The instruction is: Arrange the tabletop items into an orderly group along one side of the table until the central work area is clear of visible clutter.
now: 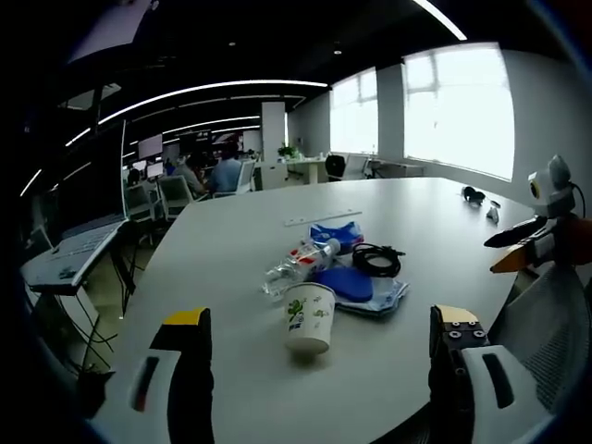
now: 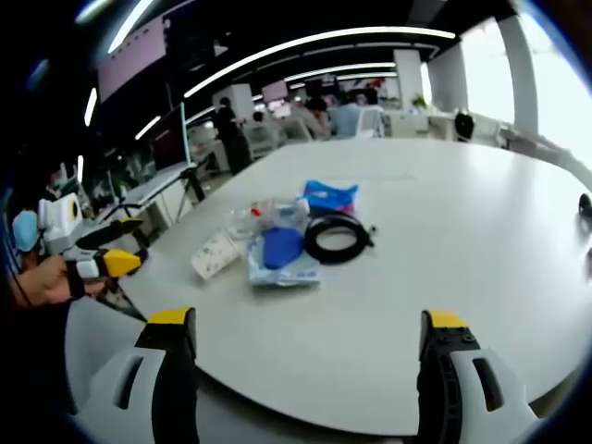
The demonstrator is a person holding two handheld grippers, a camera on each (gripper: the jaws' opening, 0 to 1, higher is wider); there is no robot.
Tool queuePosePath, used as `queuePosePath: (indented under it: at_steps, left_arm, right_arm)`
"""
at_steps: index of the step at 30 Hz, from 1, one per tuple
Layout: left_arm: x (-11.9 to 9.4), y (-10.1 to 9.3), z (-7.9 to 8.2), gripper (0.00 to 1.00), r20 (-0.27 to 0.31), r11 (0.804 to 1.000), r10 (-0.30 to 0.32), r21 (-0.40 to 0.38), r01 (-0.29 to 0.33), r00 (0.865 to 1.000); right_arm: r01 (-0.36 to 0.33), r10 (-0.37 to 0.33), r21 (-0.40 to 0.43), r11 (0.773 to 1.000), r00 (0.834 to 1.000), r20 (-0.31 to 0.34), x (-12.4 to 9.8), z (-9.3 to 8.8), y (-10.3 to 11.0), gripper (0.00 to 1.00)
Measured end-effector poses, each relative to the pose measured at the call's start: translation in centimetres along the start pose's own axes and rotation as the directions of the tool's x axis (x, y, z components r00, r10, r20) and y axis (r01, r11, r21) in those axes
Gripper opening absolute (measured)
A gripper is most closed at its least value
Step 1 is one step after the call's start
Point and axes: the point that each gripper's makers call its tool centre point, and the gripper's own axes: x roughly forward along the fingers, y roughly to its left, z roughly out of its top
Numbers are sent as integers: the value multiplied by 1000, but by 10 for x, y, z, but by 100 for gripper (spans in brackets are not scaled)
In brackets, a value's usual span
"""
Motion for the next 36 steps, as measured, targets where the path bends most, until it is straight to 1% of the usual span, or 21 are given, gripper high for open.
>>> queuePosePath:
  at_steps: [7,12,15,17,18,22,24,30,36]
  left_arm:
    - [0,-3,-3,99,-17,1000,-9,15,9,1000]
    - [0,-3,-4,98,-19,1000,-10,21,10,1000]
    - [0,-3,-2,98,-9,1000,-10,27,10,1000]
    - [0,-2,-2,99,-9,1000,-10,5,10,1000]
    - [-1,-2,1,100,14,999,-18,-39,18,1000]
    - [-3,7,2,100,33,997,6,-74,-3,999]
    - [-2,6,2,100,31,998,7,-68,-5,999]
    - [0,-3,0,100,5,1000,-17,-13,17,1000]
    - [-1,1,1,100,13,999,-13,-35,14,1000]
  right_arm:
    - [3,-3,1,1000,1000,19,-2,2,0,98]
    - [6,-6,10,1000,1000,31,-3,4,-1,98]
    - [2,-3,11,1000,1000,30,-3,4,0,98]
    - [-2,2,7,1000,1000,24,-2,3,1,98]
    - [-4,3,4,1000,1000,24,-1,3,1,98]
    - [-5,5,13,1000,1000,20,-1,2,1,97]
    - [-5,5,14,1000,1000,18,-1,2,1,97]
    - [-4,4,11,1000,1000,13,-1,1,1,97]
    - [-4,3,9,1000,1000,7,0,0,1,97]
